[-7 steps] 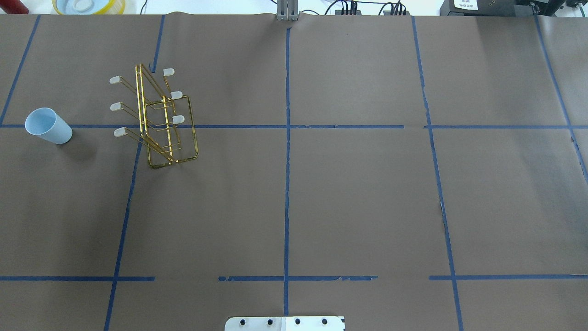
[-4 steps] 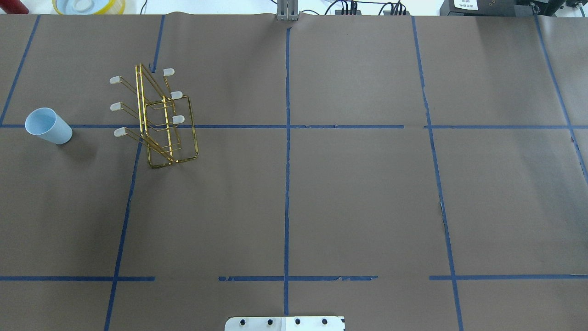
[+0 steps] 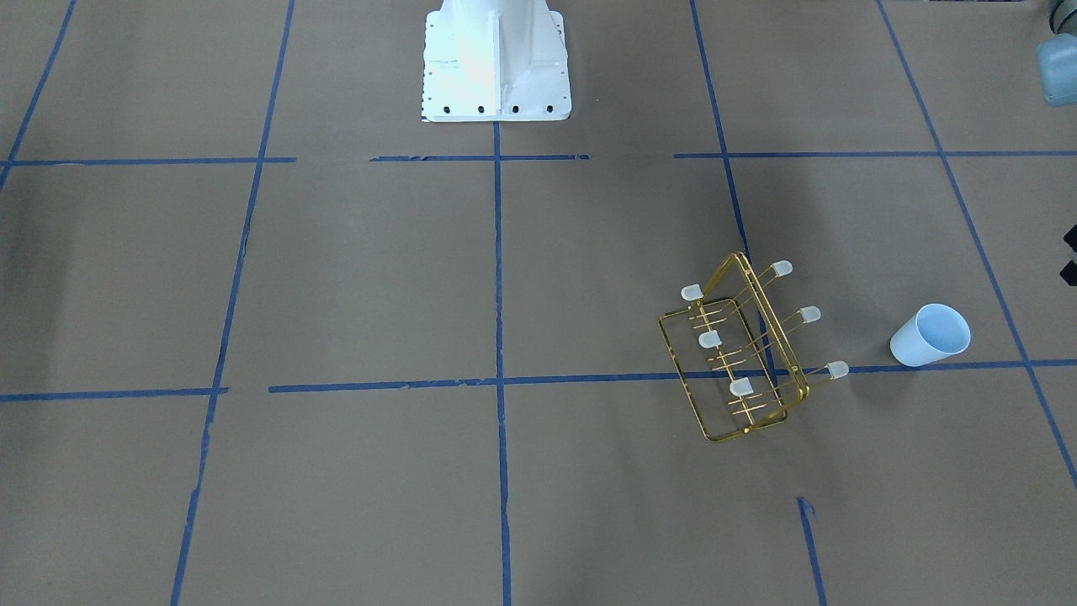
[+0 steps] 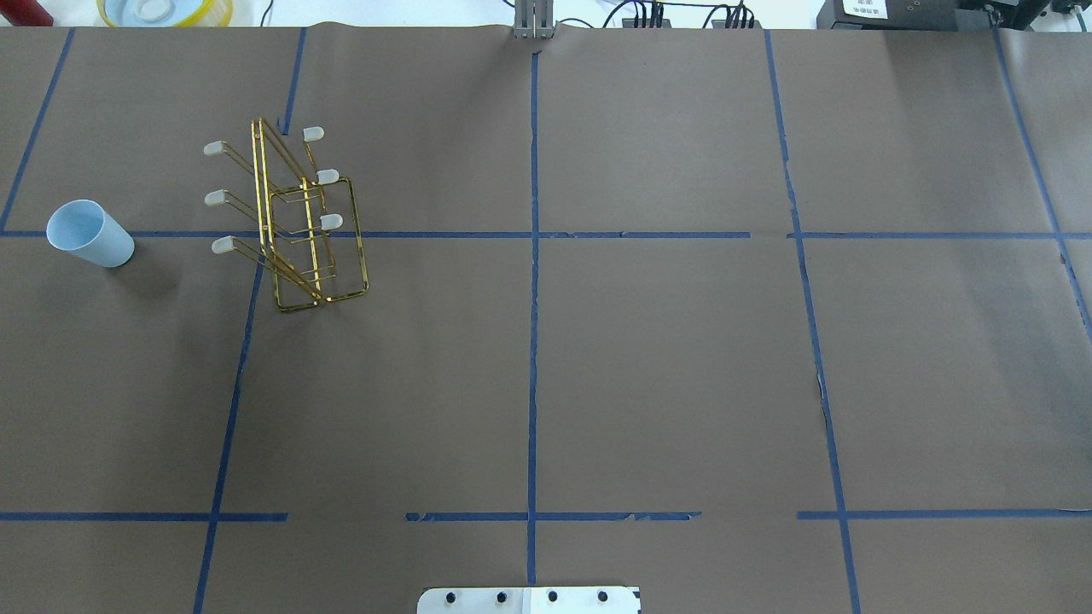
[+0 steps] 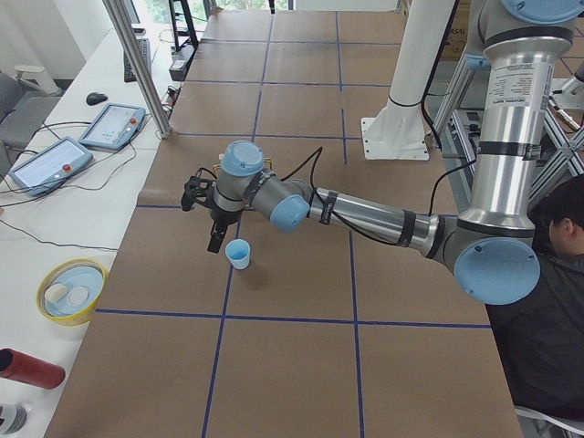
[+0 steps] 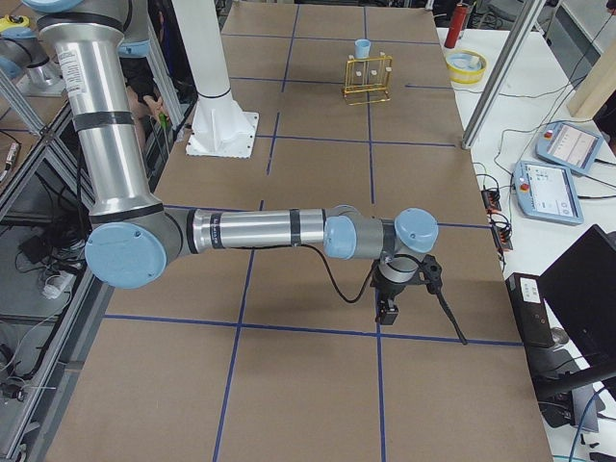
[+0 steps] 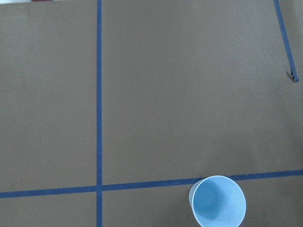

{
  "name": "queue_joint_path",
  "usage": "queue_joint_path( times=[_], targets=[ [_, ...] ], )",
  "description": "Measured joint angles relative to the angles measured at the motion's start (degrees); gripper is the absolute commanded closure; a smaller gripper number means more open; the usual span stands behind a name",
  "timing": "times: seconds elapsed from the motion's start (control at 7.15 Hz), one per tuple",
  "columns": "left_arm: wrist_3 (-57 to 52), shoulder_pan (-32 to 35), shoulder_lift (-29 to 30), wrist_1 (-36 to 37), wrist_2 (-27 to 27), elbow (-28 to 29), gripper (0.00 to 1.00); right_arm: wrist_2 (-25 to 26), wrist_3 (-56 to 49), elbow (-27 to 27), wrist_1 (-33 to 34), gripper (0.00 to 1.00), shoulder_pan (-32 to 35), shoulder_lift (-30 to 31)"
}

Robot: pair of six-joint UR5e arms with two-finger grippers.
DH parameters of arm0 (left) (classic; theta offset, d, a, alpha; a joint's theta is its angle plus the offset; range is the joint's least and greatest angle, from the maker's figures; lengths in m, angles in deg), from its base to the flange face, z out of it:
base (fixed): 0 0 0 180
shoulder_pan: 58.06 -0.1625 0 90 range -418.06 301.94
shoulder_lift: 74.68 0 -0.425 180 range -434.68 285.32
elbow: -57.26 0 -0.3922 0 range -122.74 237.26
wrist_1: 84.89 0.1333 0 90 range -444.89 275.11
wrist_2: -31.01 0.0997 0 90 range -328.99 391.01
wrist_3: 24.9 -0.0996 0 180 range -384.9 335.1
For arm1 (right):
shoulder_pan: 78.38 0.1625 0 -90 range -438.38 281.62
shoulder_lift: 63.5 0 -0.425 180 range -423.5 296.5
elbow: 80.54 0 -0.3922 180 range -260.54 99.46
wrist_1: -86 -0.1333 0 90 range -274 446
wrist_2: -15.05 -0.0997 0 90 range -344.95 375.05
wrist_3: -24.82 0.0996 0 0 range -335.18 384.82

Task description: Hang cup on cup holder

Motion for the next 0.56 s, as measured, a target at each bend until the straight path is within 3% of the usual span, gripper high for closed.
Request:
queue_joint_path(
  times=[0.56],
  targets=[
    [17.95, -13.48, -7.91, -23.71, 21.17, -2.87, 0.0, 0.0, 0.02, 0.0, 0.0, 0.0, 0.0, 0.0]
  ],
)
